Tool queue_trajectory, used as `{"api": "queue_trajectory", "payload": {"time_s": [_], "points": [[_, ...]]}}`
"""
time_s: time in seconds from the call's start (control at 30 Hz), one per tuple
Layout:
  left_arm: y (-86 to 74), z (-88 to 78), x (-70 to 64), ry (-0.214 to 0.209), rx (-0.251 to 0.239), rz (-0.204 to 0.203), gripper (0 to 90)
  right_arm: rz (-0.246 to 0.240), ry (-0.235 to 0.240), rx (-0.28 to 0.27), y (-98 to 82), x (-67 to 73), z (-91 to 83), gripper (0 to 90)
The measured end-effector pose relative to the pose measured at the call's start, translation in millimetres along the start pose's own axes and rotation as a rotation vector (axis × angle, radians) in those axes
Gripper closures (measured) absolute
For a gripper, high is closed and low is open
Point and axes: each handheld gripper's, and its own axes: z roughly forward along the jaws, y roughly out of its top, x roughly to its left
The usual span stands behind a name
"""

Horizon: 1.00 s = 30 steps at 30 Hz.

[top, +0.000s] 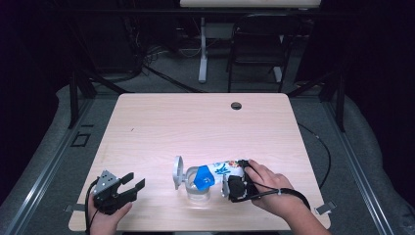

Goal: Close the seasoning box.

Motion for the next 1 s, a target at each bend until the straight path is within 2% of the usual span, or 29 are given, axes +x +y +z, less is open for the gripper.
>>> {"api": "queue_trajectory", "payload": {"time_s": [0.03, 0.13, 0.17, 0.4, 0.63, 0.73, 0.77, 0.83, 0.9, 0.97, 1.0], "points": [[-0.1, 0.0, -0.1, 0.0, -0.001, -0.003, 46.6, 0.007, 0.003, -0.009, 0.0, 0.9, 0.8, 53.7], [-0.1, -0.1, 0.0, 0.002, 0.0, -0.004, 46.7, -0.017, -0.004, 0.01, 1.8, 0.9, -0.2, 53.7], [0.0, -0.2, 0.0, 0.002, -0.001, -0.005, 46.6, -0.011, -0.002, -0.003, 1.7, 1.9, 1.0, 53.8], [-0.1, 0.4, -0.4, 0.001, -0.008, -0.002, 46.6, -0.036, -0.009, 0.016, 3.9, 1.3, 0.5, 53.8], [0.0, 0.5, -0.7, -0.004, -0.006, -0.001, 46.6, -0.036, -0.01, 0.017, 5.2, 2.0, 1.4, 53.8], [-0.2, 0.8, -1.3, -0.001, -0.009, -0.005, 46.6, -0.062, -0.016, 0.045, 6.8, 1.6, 0.0, 53.9], [-0.1, 0.6, -1.4, -0.001, -0.013, -0.006, 46.6, -0.057, -0.011, 0.042, 6.8, 2.7, 0.6, 53.9], [0.1, 0.0, -0.5, -0.001, -0.005, -0.002, 46.6, -0.082, -0.022, 0.053, 8.1, 2.8, -0.4, 54.0], [0.1, -0.5, -0.2, -0.001, -0.003, -0.006, 46.6, -0.077, -0.024, 0.041, 8.3, 3.3, 0.1, 54.0], [0.2, -0.6, -0.3, -0.001, -0.004, -0.006, 46.6, -0.084, -0.029, 0.054, 9.6, 2.7, -1.8, 54.0], [0.2, -0.5, -0.4, -0.001, -0.004, -0.006, 46.6, -0.082, -0.033, 0.039, 9.5, 3.0, -1.0, 54.0]]}}
